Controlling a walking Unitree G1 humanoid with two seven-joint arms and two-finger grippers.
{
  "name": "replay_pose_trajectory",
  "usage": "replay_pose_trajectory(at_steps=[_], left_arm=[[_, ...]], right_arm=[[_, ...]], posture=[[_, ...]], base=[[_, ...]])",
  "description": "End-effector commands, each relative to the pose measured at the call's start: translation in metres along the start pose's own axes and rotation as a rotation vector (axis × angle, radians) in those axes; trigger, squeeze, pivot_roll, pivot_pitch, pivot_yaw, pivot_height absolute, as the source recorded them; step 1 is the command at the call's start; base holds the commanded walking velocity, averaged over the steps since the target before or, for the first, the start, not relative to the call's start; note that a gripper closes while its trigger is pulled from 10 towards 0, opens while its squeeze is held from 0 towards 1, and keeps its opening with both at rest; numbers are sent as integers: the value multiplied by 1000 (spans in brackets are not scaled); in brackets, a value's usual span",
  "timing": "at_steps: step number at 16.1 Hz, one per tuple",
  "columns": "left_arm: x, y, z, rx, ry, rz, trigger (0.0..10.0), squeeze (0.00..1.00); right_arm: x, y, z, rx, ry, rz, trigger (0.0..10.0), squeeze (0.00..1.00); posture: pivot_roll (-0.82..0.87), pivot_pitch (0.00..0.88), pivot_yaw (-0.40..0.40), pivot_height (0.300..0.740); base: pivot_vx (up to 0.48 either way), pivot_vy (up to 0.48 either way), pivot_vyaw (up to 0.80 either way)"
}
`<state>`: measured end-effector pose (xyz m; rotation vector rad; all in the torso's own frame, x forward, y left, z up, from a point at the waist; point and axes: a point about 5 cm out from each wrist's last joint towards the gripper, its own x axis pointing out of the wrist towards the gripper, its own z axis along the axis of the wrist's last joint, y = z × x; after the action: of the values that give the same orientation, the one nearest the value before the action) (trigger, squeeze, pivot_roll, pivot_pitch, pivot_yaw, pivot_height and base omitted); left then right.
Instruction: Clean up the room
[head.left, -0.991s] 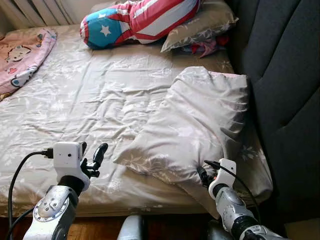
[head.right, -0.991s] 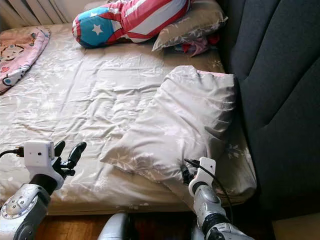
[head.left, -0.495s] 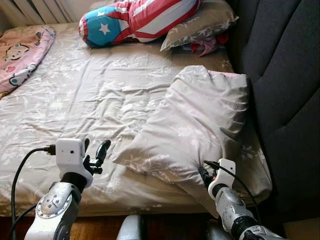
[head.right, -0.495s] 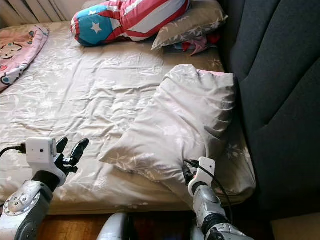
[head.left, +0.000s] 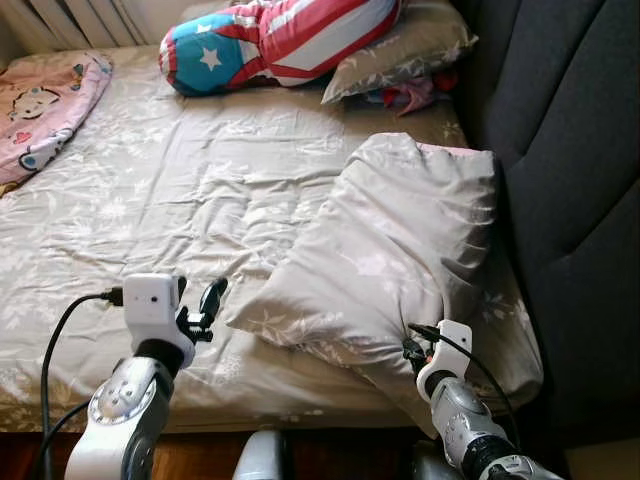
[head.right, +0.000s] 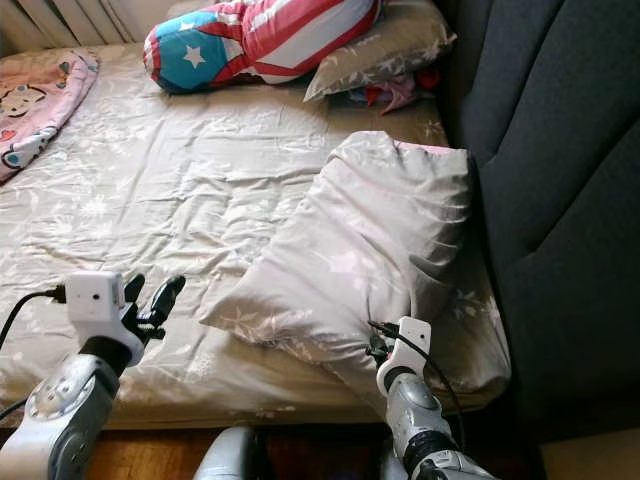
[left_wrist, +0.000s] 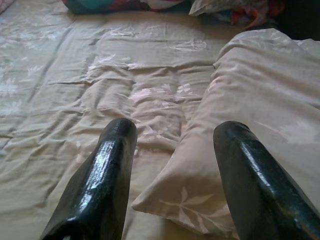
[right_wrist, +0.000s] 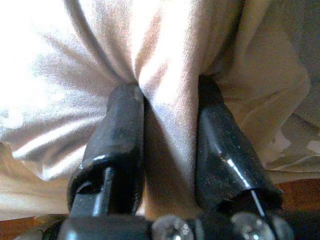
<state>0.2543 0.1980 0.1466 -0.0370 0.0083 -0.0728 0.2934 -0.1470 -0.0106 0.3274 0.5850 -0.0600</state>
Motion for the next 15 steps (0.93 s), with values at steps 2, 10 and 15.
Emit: replay_pose_trajectory(at_steps=[2,10,15], left_arm=[[6,4,-3,9,-5,23,10000,0],[9,15,-17,10,7,65,10000,0],[17,9,-22,-6,-9,51,10000,0]], right_arm=[[-7,-14,-28,24,99,-61,0,0],[-38,-116,-12,24,-57,-479,0,0],[-78,-187,35,-122,-257,-794,0,0]], posture=[[188,122,56,661],[86,25,52,661],[53,0,47,661]], base=[[0,0,0],[0,0,0],[0,0,0]])
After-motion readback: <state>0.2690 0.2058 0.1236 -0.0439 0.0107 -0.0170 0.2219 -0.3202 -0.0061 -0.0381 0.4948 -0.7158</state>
